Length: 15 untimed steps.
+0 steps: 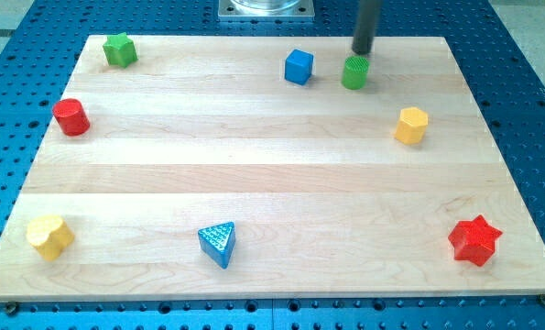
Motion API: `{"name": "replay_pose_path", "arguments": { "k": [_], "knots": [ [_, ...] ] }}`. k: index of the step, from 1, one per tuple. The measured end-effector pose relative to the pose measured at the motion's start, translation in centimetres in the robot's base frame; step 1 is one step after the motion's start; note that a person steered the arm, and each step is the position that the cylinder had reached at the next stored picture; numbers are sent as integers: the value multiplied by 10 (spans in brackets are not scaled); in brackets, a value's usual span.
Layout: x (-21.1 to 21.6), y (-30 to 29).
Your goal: Slide the green star to the right
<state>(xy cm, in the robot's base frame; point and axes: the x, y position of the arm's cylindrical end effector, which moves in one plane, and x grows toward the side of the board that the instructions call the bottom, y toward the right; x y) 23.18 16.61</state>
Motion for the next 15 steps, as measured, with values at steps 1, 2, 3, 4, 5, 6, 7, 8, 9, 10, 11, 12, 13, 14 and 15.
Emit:
{"name": "replay_pose_path", "arguments": {
  "k": [1, 2, 3, 4, 5, 6, 7, 8, 9, 10, 11, 12, 13, 14, 15],
  "knots": [
    [30, -1],
    [53, -2],
    [61, -17],
    [76, -16],
    [60, 4],
    [25, 4],
    [9, -38],
    [-2, -105],
    [49, -215],
    [81, -334],
    [78, -438],
    [32, -455],
    [3, -416],
    [12, -302],
    [0, -302]
  ]
}}
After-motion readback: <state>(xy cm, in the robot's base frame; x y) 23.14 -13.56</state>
